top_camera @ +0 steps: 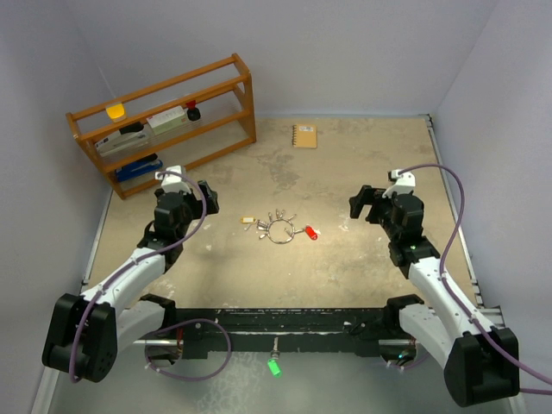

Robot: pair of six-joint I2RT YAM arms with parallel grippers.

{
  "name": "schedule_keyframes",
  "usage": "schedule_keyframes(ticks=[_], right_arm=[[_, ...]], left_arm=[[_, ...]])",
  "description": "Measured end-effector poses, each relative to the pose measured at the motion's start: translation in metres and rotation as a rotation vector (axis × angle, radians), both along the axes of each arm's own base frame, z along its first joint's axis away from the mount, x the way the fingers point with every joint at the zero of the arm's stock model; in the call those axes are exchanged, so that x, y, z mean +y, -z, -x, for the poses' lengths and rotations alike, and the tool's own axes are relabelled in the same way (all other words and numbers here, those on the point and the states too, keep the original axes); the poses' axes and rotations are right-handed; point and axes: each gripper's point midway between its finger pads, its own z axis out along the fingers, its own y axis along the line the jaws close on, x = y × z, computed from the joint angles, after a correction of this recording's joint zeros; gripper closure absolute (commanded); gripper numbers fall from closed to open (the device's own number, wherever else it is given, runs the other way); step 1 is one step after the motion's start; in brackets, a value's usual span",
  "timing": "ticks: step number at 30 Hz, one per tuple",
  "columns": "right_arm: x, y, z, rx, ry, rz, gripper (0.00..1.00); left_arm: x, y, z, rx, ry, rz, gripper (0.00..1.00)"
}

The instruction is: Remove the keys from the keyring

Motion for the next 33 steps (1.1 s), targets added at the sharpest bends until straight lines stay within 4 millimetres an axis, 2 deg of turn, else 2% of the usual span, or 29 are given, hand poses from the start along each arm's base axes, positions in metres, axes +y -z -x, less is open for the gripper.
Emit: schedule_keyframes(ticks=[4,9,13,15,19,21,24,27,29,33], right_arm=[[0.015,0.003,0.002,0.018,-0.082,-0.020,0.05],[0.032,0.018,0.010,0.077,-0.178,-0.022,0.26],[0.049,0.027,0.020,0.113,-0.249,-0.007,0.44],[0.061,0.033,0.026,0.136,-0.298,0.019,0.48],[0.091,0.046,0.037,0.186,-0.400,0.084,0.61],[0.106,0.056,0.042,0.216,-0.449,0.111,0.63],[0.114,0.070,0.044,0.258,-0.478,0.130,0.63],[0.117,0.083,0.044,0.291,-0.485,0.141,0.58],[0.119,0.090,0.042,0.306,-0.489,0.147,0.54],[0.127,0.094,0.035,0.315,-0.515,0.151,0.49]], left_arm=[[-0.021,-0.010,-0.001,-0.026,0.105,0.049,0.01],[-0.043,-0.019,0.001,-0.063,0.205,0.120,0.01],[-0.050,-0.019,0.003,-0.071,0.228,0.161,0.01],[-0.052,-0.017,0.002,-0.063,0.232,0.171,0.02],[-0.053,-0.012,0.002,-0.040,0.228,0.195,0.08],[-0.055,-0.012,0.003,-0.034,0.227,0.210,0.14],[-0.056,-0.012,0.003,-0.028,0.220,0.236,0.20],[-0.056,-0.015,0.003,-0.029,0.213,0.262,0.22],[-0.057,-0.017,0.004,-0.032,0.210,0.277,0.28],[-0.057,-0.015,0.005,-0.014,0.204,0.292,0.30]])
